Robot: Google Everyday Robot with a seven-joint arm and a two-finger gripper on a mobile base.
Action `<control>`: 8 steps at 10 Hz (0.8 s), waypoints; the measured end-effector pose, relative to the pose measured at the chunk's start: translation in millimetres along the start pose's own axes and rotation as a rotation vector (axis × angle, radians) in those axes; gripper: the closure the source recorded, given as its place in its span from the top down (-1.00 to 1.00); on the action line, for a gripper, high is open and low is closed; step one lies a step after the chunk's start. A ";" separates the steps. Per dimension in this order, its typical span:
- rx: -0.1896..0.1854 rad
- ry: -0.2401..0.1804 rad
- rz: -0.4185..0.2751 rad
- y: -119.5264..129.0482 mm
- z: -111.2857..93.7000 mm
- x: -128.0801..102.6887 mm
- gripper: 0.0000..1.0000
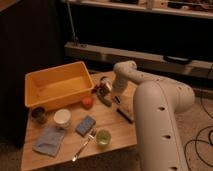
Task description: Place brush in table surface
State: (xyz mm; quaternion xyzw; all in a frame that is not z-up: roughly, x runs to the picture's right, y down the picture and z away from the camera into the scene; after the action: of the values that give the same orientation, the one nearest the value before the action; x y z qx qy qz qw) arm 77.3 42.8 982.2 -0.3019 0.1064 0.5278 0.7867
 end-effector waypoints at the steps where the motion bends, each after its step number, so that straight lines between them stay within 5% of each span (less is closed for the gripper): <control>1: 0.001 0.000 0.003 0.4 -1.0 0.0 -0.86; 8: 0.082 -0.067 0.060 4.9 -100.0 -9.9 -0.86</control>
State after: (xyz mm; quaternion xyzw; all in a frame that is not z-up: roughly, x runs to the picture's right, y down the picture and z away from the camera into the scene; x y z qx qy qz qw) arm 83.8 -22.3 905.8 -0.2485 0.1105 0.5561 0.7854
